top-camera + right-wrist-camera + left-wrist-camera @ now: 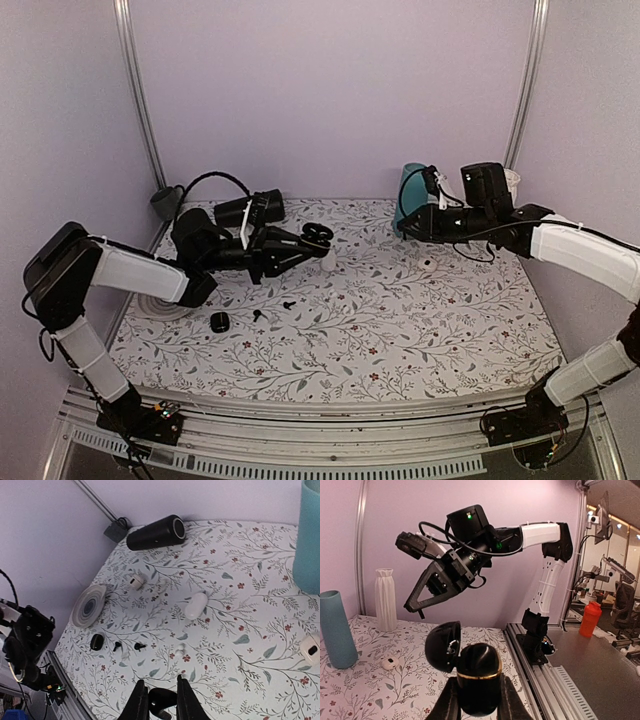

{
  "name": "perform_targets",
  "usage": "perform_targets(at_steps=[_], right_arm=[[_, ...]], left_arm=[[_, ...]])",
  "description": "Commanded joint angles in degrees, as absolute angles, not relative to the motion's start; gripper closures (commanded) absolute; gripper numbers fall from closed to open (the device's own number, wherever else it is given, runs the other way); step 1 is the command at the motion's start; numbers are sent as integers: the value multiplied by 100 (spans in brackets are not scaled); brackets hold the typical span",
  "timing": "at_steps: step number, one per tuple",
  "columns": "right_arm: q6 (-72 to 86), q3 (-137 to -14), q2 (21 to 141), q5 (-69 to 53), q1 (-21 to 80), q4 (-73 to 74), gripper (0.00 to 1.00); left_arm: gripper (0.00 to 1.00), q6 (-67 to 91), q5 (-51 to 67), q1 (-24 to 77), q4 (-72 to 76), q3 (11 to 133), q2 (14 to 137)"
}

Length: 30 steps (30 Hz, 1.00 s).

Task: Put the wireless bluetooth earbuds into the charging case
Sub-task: Pick up the right earbud from the center of the board, then insert the right earbud into the right side groove of the charging case.

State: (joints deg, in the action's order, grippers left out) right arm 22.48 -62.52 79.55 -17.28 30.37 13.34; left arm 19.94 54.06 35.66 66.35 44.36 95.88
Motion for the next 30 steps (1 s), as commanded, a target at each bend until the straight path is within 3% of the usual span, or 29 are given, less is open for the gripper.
perform_targets(at_steps=[1,14,30], right_arm=[[2193,-6614,7650,-2275,3346,576,89],[2244,-7222,7822,-2785,4291,-499,88],[1754,-7481,8392,-2633,5012,-610,87]], left_arm=[[100,2993,5847,3481,7812,4607,9775],[100,4006,5526,3531,8356,4871,10108],[100,4462,5396,3660,8695,5105,10166]])
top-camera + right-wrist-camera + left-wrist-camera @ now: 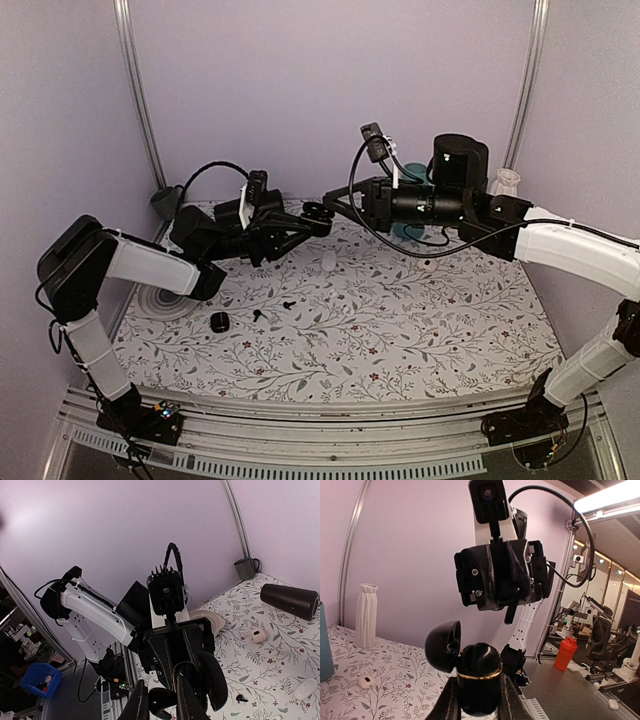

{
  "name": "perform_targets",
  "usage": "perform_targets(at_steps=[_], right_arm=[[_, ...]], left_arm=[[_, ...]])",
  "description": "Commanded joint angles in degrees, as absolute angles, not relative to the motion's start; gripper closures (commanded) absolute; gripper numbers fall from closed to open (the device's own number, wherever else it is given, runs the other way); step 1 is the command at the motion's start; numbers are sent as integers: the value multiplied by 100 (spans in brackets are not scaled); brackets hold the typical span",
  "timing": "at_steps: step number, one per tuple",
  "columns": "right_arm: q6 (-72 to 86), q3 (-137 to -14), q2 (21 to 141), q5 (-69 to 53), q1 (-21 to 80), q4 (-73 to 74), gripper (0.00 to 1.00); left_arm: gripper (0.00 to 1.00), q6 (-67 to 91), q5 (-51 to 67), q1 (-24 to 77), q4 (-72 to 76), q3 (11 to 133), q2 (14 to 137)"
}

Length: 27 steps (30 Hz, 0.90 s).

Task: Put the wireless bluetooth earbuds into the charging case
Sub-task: Insert the right earbud into the right side groove of the charging case.

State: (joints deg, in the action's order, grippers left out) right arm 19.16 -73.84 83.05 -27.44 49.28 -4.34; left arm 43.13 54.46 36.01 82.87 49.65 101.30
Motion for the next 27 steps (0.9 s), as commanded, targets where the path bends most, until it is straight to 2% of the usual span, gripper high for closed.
perform_targets(at_steps=[1,27], right_arm=[[1752,-7472,8409,-2609,5026,-625,87],[1450,-7402,8446,-1375,5298,-322,87]], left_arm=[[100,4464,5396,3664,8699,5103,10156],[100,4571,5361,3708,8921,5063,9914]])
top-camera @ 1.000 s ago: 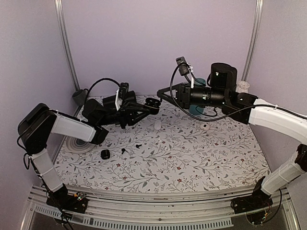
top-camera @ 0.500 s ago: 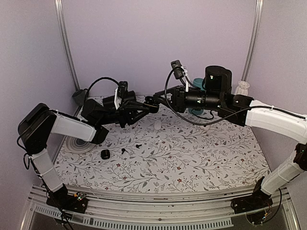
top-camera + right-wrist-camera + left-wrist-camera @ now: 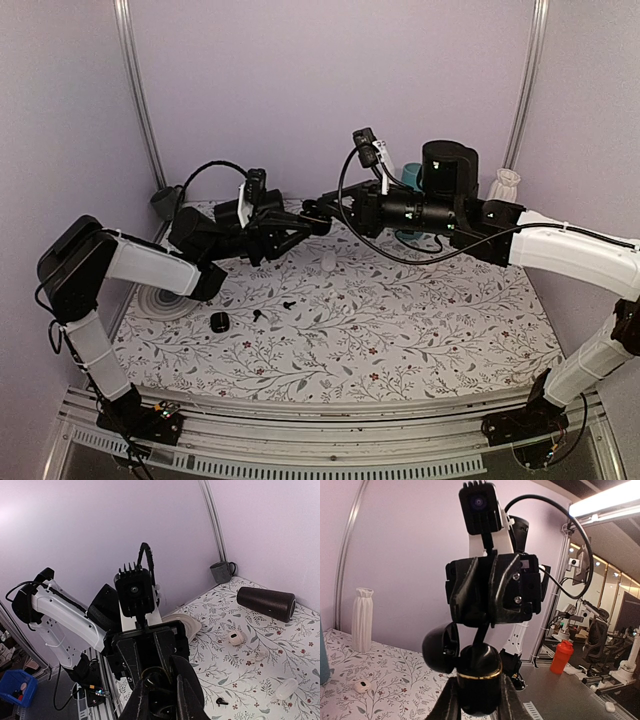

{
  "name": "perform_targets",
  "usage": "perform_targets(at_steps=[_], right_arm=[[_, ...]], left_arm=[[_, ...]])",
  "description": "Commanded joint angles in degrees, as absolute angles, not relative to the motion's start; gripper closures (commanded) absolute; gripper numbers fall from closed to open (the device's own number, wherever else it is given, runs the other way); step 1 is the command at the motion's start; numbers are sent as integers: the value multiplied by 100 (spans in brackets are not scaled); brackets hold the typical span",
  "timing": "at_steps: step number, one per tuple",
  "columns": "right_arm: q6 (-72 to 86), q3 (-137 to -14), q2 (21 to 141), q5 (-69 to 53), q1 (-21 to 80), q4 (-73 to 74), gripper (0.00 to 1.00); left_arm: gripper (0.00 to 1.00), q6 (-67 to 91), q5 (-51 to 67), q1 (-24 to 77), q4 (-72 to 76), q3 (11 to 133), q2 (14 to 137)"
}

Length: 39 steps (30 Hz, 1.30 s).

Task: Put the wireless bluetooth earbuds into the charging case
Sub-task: Insert the right earbud into the right side groove of the charging case.

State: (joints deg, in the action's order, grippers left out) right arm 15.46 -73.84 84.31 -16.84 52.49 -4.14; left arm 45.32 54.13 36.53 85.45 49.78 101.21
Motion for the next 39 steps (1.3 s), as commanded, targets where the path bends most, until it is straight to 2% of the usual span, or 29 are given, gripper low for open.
perform_targets(at_steps=[1,29,39], right_arm=[[1455,-7401,8444,-1337,5304,-312,87],[1433,-7603,8651,-1325,5394,19,86],[1380,-7698,8693,-1182,5403,183,82]], left_arm=[[100,4563,5364,3709,8921,5063,9910],[100,3919,4810,3709,8786,4820,9517],[100,3788,4821,3709,8666,4817,9448]])
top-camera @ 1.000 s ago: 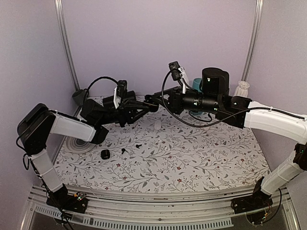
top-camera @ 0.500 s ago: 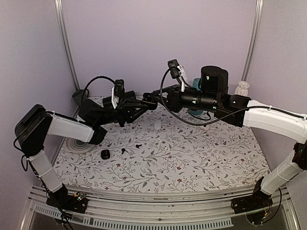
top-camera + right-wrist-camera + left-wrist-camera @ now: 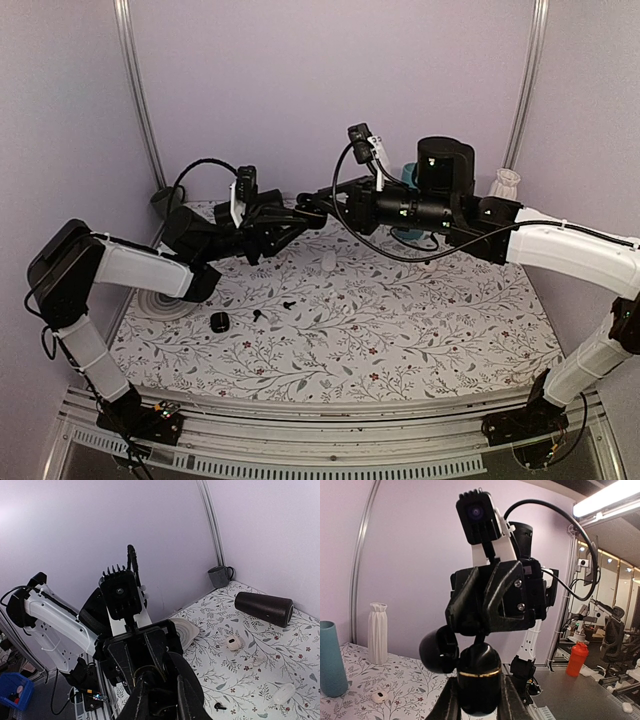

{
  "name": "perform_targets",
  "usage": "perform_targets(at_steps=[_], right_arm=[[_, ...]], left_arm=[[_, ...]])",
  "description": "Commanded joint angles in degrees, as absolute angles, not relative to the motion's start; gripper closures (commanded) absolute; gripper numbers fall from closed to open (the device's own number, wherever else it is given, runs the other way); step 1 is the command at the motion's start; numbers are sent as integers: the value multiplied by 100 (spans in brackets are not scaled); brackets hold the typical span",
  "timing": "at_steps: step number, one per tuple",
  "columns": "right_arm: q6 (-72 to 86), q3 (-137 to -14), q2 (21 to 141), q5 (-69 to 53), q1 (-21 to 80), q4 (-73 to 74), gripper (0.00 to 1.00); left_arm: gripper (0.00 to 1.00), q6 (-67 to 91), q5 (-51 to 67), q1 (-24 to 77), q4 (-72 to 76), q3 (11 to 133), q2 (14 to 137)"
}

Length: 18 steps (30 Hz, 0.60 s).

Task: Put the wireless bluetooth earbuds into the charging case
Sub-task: Insert the right earbud into the right side groove of the charging case.

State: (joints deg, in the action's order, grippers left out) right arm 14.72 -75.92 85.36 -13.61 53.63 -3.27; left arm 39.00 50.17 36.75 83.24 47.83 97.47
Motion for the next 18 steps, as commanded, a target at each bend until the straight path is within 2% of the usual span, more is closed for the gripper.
perform_targets(at_steps=[1,4,18], right_arm=[[1367,-7707,8698,-1168,5405,193,82],[1339,-7738,8708,-1128,5418,228,77],[1325,-7848,8763,-953,5434,386,76]], left_arm=[[100,3788,4825,3709,8666,4821,9453],[100,3797,4849,3706,8675,4821,9448],[100,3802,4860,3697,8701,4772,9457]])
